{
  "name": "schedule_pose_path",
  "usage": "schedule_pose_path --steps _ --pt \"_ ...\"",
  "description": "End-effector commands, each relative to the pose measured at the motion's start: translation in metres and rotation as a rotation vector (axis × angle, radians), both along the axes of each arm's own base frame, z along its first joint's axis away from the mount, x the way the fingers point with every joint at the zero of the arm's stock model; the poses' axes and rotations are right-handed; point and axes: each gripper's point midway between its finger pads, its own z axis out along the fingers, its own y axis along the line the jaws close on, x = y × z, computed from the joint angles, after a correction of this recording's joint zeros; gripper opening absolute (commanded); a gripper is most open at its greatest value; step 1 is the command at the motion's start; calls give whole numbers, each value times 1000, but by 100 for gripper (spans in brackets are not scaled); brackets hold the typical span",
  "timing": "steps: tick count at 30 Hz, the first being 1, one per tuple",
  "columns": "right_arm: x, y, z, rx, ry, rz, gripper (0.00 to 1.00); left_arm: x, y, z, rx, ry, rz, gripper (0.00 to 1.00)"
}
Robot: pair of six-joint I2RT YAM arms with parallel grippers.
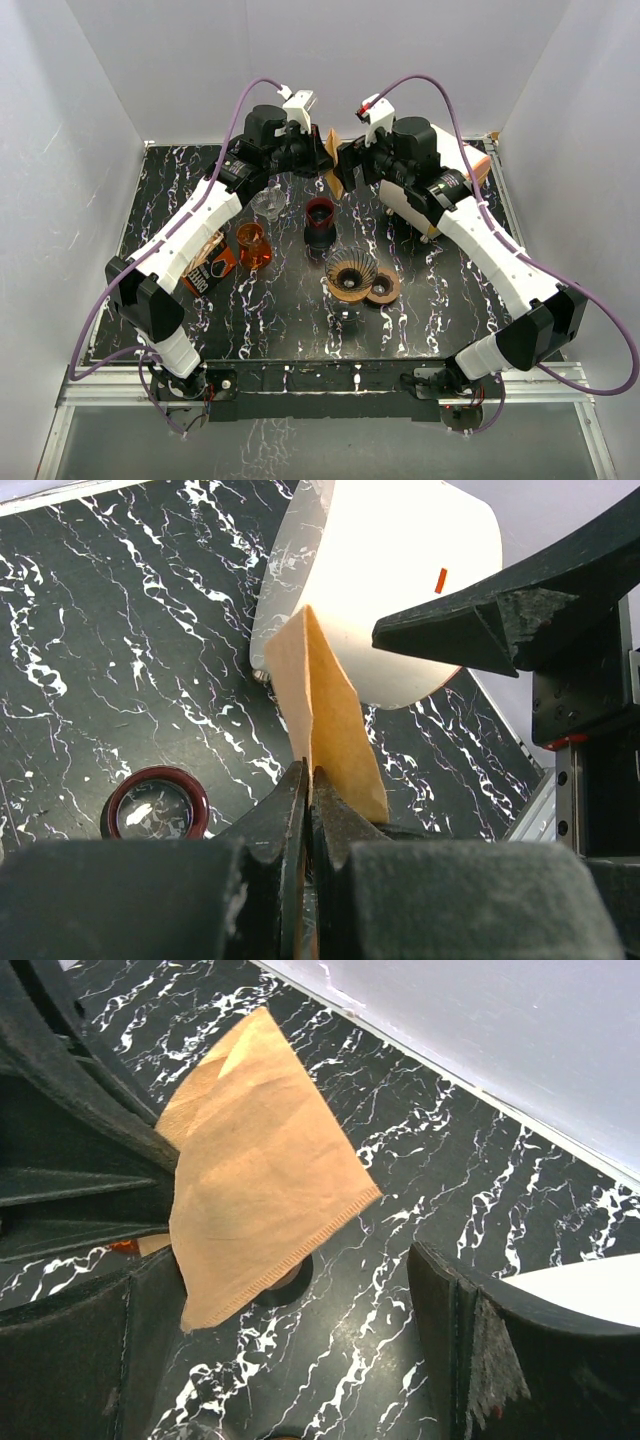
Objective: Place the coffee filter in the dripper
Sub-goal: Place the coffee filter in the coffee dripper.
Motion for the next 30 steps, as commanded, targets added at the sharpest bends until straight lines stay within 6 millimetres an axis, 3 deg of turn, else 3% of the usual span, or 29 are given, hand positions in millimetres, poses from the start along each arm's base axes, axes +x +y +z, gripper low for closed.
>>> schedule_pose_path --steps 1,6,14,30 --pt "2 -18 30 5 -99 -73 86 -10 -1 25 -37 -53 -26 0" --pt "3 -20 31 4 -102 -87 82 -8 -2 22 -29 -54 -20 0" --pt "-12 1 27 62 -59 36 78 2 -2 22 -11 -66 28 0" --pt "-6 10 18 79 -13 54 33 6 -8 20 12 -74 64 0"
